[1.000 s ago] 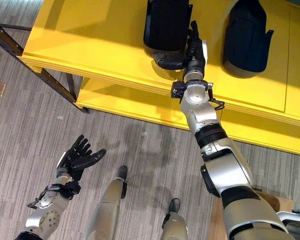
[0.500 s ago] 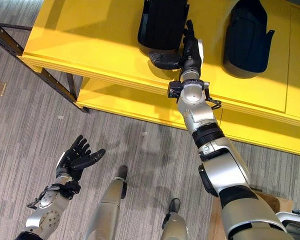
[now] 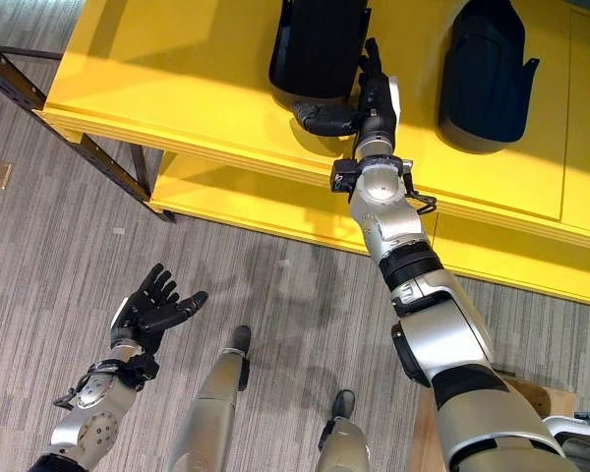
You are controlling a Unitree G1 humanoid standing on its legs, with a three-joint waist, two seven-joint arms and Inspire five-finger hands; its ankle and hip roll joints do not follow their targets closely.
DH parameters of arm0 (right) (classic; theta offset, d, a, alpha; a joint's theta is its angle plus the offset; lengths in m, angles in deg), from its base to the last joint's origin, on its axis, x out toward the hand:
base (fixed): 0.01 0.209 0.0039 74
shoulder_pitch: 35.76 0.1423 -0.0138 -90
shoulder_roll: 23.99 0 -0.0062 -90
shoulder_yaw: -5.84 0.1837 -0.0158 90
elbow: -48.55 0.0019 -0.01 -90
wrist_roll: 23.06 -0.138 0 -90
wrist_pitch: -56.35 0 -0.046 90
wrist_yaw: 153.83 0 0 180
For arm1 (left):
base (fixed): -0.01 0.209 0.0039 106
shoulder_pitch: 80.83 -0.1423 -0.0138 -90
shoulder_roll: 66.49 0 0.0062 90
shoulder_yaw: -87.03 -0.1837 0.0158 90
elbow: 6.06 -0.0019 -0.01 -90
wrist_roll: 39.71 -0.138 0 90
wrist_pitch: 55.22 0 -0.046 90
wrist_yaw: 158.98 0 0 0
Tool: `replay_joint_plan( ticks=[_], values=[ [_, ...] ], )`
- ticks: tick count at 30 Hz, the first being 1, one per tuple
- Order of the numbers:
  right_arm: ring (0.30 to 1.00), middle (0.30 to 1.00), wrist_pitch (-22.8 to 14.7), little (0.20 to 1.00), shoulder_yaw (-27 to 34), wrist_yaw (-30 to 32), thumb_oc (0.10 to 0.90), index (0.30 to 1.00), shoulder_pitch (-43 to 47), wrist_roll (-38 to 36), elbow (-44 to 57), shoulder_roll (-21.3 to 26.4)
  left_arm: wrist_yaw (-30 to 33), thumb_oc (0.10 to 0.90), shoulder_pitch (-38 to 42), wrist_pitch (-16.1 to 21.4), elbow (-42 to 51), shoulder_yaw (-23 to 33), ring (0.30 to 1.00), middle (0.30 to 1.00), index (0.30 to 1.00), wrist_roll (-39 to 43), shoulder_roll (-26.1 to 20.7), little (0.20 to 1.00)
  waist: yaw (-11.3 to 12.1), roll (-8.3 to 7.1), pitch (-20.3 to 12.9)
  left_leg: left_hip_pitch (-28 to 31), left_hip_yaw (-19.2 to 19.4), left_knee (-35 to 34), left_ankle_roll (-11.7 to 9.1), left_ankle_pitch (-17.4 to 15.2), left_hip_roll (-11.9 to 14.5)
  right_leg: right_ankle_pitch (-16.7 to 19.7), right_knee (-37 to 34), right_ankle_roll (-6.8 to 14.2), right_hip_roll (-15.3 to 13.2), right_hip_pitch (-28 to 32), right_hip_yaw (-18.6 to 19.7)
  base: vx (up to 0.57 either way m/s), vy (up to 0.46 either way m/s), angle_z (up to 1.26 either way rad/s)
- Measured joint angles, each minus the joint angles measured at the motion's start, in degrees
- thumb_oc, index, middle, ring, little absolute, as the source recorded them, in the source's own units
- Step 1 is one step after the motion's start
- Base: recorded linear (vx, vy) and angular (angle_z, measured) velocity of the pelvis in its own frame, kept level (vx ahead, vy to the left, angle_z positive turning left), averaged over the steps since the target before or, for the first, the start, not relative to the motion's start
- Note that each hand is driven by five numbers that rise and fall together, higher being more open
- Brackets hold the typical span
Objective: Move parts from the plastic box to the shelf.
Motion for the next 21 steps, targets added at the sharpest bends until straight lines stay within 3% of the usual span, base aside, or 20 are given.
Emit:
replay_joint_plan(
  ticks=[21],
  values=[
    [1.000,1.000,0.4,1.000,2.1,-1.7,0.900,1.000,-15.8,0.0,20.2,4.8,-0.2,0.900,-0.3,0.0,-0.1,0.2,1.000,1.000,1.000,-0.1,0.1,1.000,-1.6,-0.03,0.0,0.0,0.3,0.3,0.0,0.0,0.4,0.0,0.8,0.0,0.2,-0.6,0.6,0.00,-0.001,-0.01]
  ],
)
